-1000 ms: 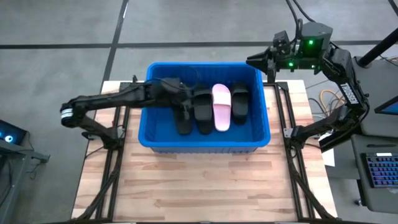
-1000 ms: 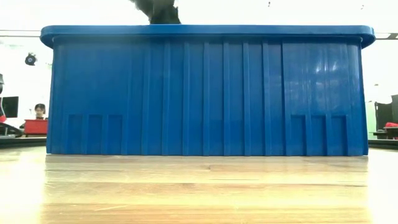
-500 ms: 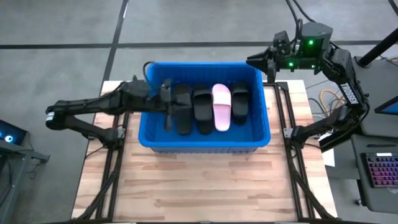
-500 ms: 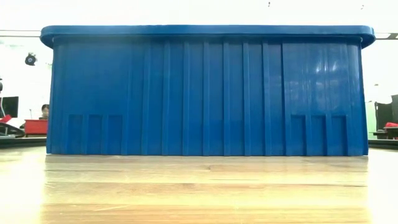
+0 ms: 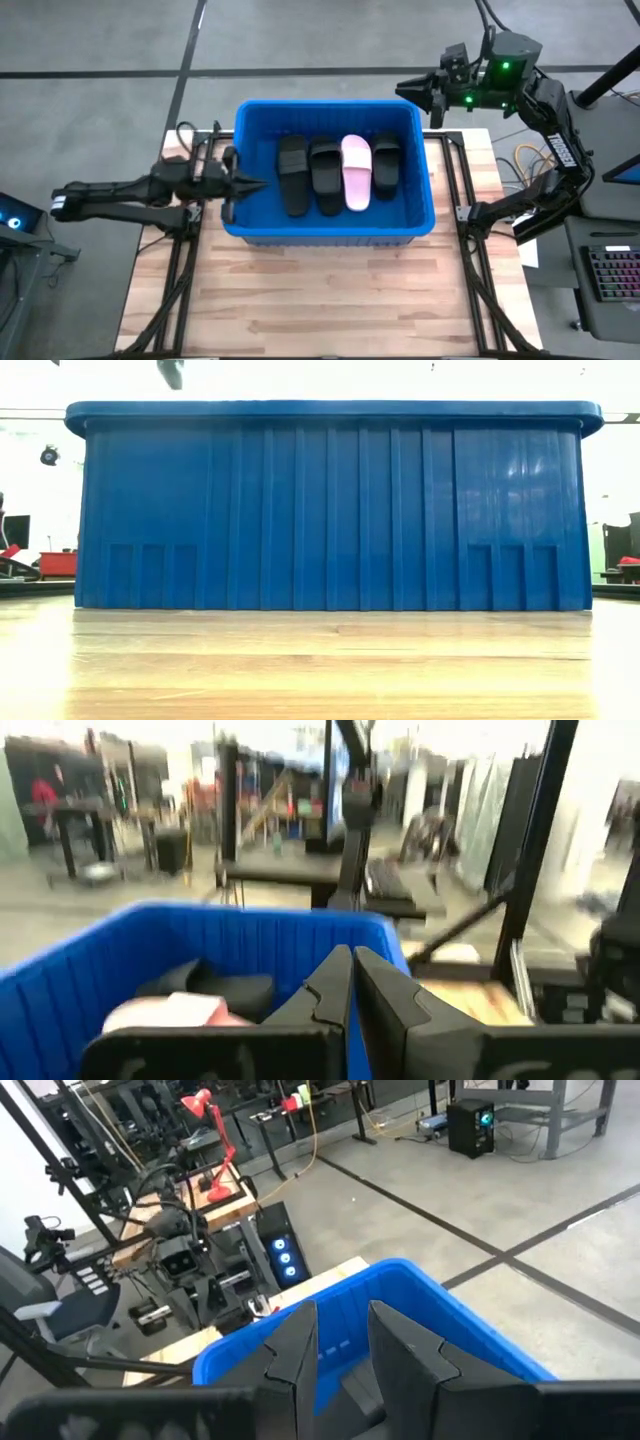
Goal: Pick and place slides into bin
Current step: Return to Home Position
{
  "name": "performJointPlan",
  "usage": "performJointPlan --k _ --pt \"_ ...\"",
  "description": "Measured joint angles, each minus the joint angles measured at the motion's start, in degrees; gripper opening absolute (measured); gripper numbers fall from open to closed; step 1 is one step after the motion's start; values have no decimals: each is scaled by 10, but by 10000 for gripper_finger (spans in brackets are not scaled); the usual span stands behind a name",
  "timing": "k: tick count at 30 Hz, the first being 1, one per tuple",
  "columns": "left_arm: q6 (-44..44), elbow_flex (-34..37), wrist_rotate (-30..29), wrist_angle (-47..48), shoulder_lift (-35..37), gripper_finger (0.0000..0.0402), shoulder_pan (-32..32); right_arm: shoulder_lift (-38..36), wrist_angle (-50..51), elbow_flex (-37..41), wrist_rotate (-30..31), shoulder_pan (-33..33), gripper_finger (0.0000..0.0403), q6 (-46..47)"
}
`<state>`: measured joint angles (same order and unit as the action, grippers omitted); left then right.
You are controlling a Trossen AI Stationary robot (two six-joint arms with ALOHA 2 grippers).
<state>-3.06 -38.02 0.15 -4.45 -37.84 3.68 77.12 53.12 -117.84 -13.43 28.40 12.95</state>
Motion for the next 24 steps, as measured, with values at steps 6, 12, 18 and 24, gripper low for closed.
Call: performJointPlan --k 6,12,18,24 --pt "47 125 16 -112 80 0 -1 0 0 0 0 0 84 -1" --pt "49 201 30 -171 110 0 -1 -1 -1 0 0 0 84 -10" --pt "54 247 27 -175 179 0 -1 -1 -1 0 0 0 84 -10" --pt "49 292 23 -179 268 0 -1 -1 -1 0 0 0 84 -8"
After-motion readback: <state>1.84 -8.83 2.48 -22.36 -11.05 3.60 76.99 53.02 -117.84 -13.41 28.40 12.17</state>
